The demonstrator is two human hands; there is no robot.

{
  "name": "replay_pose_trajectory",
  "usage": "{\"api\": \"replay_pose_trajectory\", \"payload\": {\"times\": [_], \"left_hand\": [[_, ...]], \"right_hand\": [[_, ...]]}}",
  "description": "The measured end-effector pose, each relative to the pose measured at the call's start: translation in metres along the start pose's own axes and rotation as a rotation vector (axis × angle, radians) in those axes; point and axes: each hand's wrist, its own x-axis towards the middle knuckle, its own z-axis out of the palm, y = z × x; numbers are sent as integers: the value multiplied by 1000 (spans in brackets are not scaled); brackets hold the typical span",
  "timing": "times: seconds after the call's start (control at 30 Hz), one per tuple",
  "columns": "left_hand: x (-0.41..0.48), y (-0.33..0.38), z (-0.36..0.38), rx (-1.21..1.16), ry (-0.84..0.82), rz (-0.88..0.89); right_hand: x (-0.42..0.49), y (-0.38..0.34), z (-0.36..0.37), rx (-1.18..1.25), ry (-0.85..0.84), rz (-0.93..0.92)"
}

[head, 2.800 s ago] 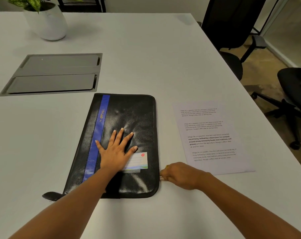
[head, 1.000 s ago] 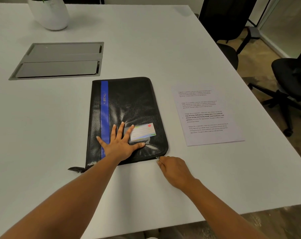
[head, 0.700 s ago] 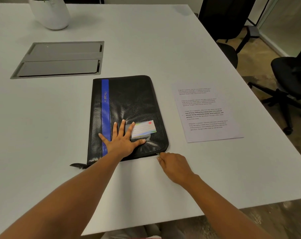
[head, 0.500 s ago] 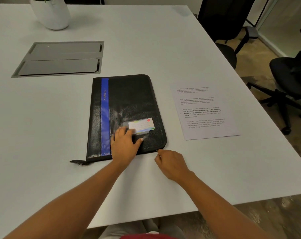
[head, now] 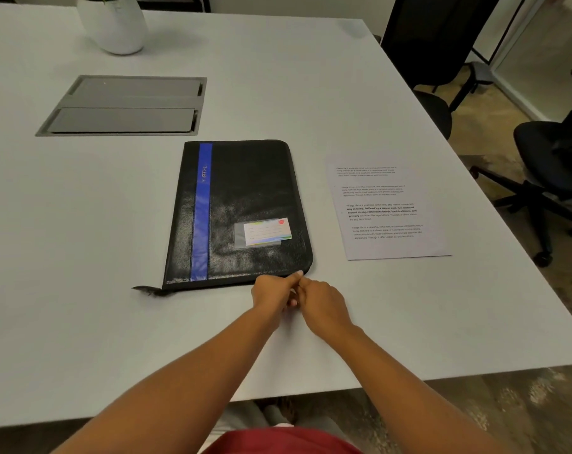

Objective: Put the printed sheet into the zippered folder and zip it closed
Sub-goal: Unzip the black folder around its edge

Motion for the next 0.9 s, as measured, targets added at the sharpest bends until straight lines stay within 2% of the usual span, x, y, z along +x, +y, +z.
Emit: {"api": "replay_pose_trajectory", "payload": {"times": [0.1,0.2,0.3,0.37,0.53,0.63,0.9], "left_hand": [[2,-3,-2,-21,-47,23],[3,-4,-4,13,-76,61],[0,-6,-3,170,-56,125],[-2,-7,-2,305,-33,178],[-11,-6,-2,679,53,280],[-13,-8,-1,757,97,342],[-7,-18,1,903,197,408]], "right_hand": [[-1,7,-7,120,-82,-40],[8,14,-18,367,-219,-9],[21,18,-24,645,-102,197],[29,17,-24,726,-20,315],[51,12,-25,615,-16,363],[56,13,-23,625,-44,315],[55,8,-12,669,55,372]]}}
